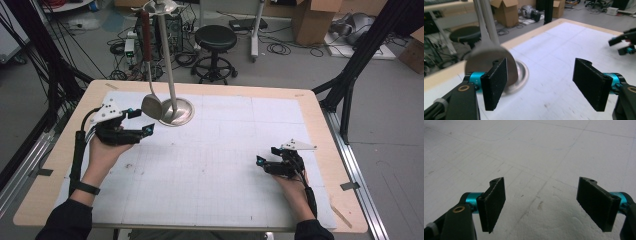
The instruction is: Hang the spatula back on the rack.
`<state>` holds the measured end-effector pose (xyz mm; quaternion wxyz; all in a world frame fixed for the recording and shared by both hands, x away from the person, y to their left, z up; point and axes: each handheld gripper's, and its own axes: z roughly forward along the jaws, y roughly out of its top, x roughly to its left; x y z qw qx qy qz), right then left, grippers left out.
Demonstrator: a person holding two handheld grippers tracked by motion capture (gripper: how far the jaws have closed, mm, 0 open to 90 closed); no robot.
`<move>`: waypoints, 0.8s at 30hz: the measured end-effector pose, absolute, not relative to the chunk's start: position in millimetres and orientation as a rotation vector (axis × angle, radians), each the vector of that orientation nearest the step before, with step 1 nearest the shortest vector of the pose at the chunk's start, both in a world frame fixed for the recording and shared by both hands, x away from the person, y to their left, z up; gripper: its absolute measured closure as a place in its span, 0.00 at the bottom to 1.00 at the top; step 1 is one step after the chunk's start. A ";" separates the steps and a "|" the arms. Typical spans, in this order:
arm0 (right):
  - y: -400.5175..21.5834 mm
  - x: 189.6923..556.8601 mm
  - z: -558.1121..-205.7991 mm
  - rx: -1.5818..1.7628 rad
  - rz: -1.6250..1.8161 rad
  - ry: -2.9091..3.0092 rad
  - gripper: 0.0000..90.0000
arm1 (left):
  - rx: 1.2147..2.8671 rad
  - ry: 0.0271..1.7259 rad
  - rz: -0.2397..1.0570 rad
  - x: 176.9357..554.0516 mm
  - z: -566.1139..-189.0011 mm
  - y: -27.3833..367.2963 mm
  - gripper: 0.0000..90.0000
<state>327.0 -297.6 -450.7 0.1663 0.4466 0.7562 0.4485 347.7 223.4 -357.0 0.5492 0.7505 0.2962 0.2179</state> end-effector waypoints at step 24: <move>-297.3 319.7 -448.3 1.114 1.361 2.179 0.20 | 1.792 0.775 0.461 324.6 -448.2 237.5 0.30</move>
